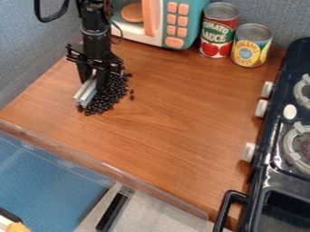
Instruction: Sweep into pile
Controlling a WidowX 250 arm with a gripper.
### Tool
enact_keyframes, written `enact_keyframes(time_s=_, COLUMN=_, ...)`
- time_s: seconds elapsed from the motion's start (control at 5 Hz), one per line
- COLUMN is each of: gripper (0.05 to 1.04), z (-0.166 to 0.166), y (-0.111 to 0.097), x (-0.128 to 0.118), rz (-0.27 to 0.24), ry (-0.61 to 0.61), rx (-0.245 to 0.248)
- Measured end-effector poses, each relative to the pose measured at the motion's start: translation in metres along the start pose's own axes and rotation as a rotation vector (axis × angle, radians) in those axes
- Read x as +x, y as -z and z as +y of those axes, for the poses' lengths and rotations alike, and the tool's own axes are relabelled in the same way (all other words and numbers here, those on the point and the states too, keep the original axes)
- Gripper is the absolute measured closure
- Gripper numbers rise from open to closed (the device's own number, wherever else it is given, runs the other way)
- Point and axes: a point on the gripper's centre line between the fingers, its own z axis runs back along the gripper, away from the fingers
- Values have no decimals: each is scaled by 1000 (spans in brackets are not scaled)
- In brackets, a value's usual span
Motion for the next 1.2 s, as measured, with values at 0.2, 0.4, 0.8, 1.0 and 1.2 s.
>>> enact_keyframes(time_s=0.2, gripper=709, z=-15, y=-1, x=-2, rz=4, ry=21, rx=-3)
enact_keyframes(time_s=0.4, gripper=709, z=-25, y=-3, x=-2, rz=5, ry=26, rx=-11)
enact_keyframes(time_s=0.8, gripper=709, z=-53, y=-5, x=-4, rz=29, ry=42, rx=-43)
enact_keyframes(time_s=1.0, gripper=709, z=-62, y=-6, x=-6, rz=40, ry=45, rx=-59)
enact_keyframes(time_s=1.2, gripper=709, z=-68, y=-7, x=-6, rz=42, ry=61, rx=-63)
